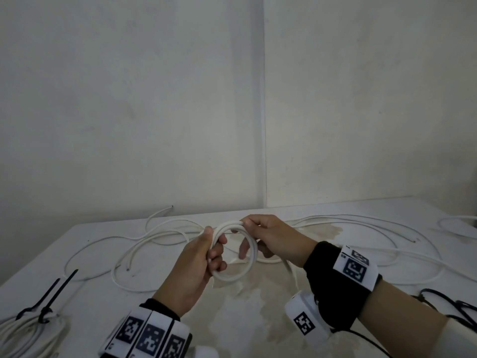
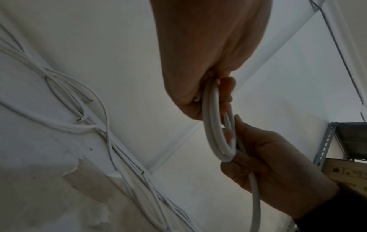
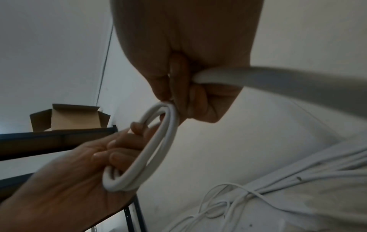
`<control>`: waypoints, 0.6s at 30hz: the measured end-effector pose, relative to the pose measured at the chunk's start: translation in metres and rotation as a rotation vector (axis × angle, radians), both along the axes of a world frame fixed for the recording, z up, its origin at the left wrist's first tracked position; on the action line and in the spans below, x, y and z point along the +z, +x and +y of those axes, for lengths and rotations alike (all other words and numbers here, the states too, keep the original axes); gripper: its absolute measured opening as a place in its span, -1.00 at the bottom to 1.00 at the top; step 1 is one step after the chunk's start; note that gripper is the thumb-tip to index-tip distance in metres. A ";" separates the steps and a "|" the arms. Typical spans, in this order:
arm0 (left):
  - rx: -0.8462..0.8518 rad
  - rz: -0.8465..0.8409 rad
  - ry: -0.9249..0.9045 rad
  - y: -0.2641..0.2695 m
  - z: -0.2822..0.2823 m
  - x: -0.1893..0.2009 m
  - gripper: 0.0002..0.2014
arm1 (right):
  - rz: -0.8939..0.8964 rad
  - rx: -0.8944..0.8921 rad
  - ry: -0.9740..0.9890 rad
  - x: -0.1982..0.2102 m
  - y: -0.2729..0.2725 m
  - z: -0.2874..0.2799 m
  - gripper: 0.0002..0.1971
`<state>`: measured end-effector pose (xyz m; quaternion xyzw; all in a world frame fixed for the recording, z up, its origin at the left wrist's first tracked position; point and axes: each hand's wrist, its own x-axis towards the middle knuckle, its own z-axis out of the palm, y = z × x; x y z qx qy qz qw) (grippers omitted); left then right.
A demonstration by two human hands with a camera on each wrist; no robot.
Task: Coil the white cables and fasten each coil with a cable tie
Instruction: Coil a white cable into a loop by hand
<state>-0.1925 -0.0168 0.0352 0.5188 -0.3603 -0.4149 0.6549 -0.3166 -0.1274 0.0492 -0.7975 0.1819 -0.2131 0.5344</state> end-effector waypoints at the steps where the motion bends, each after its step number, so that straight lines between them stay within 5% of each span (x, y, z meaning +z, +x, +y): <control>1: -0.012 -0.007 -0.001 0.000 0.001 -0.001 -0.59 | -0.001 -0.011 -0.020 0.000 0.000 -0.001 -0.72; 5: -0.050 -0.006 0.005 -0.002 0.002 -0.001 -0.60 | -0.008 -0.070 -0.207 -0.003 0.005 -0.008 -0.71; 18: 0.045 -0.047 0.038 -0.006 -0.005 0.006 -0.65 | -0.049 -0.081 -0.238 -0.002 0.004 -0.008 -0.72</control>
